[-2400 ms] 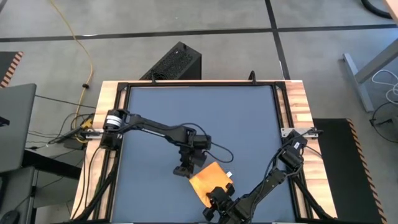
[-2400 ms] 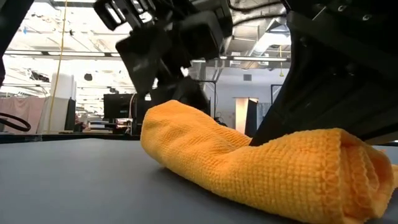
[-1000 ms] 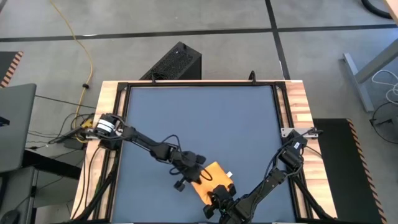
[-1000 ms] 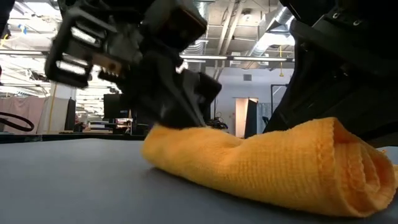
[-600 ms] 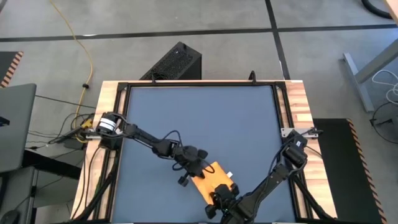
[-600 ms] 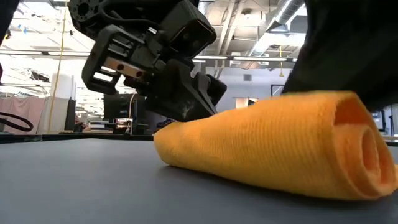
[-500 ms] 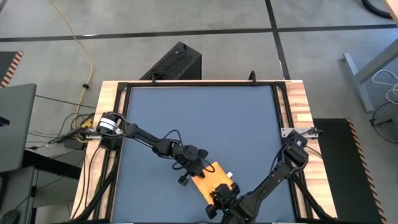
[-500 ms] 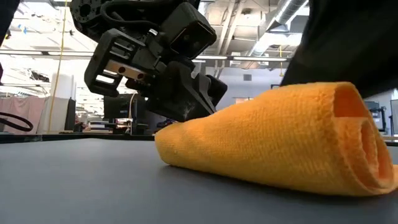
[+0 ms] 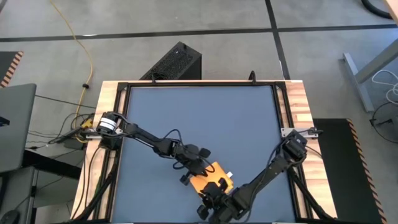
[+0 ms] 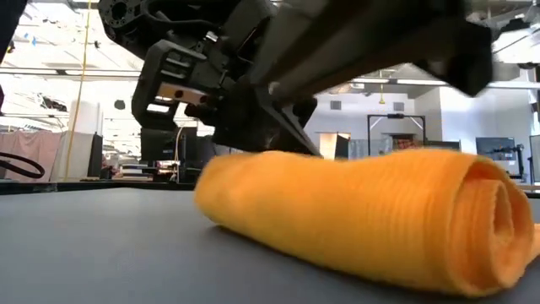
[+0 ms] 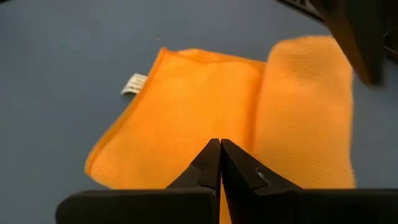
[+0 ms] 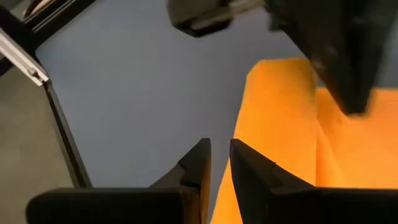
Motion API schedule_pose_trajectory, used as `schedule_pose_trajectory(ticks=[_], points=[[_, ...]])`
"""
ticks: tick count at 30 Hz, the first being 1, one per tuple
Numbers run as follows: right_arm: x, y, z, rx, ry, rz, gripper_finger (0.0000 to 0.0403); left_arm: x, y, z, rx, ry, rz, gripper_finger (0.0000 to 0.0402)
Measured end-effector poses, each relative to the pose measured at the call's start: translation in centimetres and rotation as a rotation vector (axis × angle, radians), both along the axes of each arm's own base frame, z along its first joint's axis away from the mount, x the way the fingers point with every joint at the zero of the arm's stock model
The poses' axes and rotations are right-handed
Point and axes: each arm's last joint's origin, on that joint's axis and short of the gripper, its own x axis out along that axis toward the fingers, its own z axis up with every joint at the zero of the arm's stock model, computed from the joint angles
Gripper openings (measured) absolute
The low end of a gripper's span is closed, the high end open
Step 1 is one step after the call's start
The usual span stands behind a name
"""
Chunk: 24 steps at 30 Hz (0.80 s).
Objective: Roll towel
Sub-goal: Roll the orange microfiber cloth
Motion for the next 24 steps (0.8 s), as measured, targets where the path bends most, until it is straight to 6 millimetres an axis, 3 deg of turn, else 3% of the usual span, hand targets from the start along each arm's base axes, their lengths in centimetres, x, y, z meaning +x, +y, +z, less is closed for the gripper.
schedule_pose_trajectory(ticks=[12, 18, 24], points=[[2.5, -1.3, -0.5, 0.082, 0.096, 0.223, 0.0076, 1.2, -0.2, -1.3, 0.008, 0.060, 0.002, 0.0000], [3.3, -2.4, -3.1, 0.107, 0.189, 0.187, 0.0061, 1.3, 0.2, -1.1, 0.011, 0.055, 0.023, 0.0000], [3.0, -2.3, -3.0, 0.088, 0.180, 0.150, 0.0046, 1.4, 0.8, -1.0, 0.008, 0.057, 0.045, 0.0000]])
